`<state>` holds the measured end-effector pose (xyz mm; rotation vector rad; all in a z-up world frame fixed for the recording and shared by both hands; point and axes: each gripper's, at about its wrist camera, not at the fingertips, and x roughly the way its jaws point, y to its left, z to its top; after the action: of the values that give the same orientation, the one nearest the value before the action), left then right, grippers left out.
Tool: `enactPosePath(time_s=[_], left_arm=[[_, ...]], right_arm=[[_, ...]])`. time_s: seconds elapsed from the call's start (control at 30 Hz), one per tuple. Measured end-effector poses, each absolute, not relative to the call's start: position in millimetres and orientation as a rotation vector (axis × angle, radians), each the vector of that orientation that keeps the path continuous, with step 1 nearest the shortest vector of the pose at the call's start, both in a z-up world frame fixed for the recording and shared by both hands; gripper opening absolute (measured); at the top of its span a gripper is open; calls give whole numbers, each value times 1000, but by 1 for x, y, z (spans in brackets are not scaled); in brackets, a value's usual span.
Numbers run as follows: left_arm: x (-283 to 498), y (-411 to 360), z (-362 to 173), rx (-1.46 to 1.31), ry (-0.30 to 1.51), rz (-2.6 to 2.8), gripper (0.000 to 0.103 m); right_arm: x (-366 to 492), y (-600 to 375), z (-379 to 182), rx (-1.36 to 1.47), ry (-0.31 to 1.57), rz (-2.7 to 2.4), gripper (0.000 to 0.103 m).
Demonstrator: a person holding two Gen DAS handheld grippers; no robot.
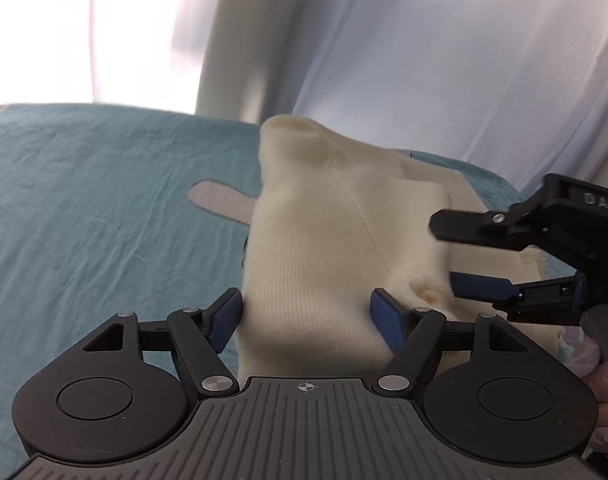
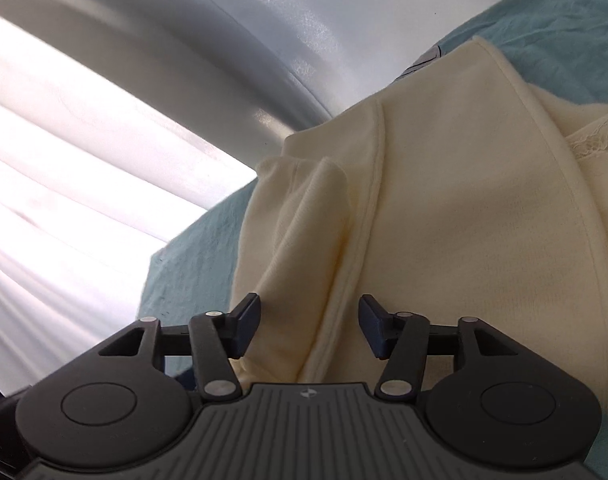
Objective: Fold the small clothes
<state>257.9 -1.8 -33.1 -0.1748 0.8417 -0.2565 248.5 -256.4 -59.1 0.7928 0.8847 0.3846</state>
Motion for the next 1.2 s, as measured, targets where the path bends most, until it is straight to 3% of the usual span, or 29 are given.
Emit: enactPosePath(time_s=[0.27,0.3,0.33,0.37,0.47,0.53,0.6,0.63,0.7,0.77,1.2], left_arm=[[257,-7,-37,-202,850,-247,80],[256,-7,-36,-203,848,-248,80],[256,-5,-36,-210,850,-248,80],[256,-4,-36,-218,853,-250,80],[257,-2,-36,-225,854,-257,80],[256,-4,-36,-216,851,-256,80],[255,-5,-35,-213,851,-248,80],[252,-5,-33,-209,849,-245,80],[246,-4,-26,-209,842,-238,80],[237,-2,-19,-206,820,-254,80],[235,-10,-26,-93,864,-289,80]], right_arm=[[264,-252,-67,814,903,432,68],[267,-247,-66,796,907,439,63],[270,-242,-66,770,907,444,46],[272,-238,-66,750,908,439,37],[278,-237,-71,751,924,437,38],[282,-240,-74,803,932,454,49],[285,-238,-74,815,933,469,52],[286,-234,-71,785,933,468,50],[284,-225,-64,688,919,451,30],[280,-217,-58,571,903,432,21],[260,-218,-36,368,809,353,14]])
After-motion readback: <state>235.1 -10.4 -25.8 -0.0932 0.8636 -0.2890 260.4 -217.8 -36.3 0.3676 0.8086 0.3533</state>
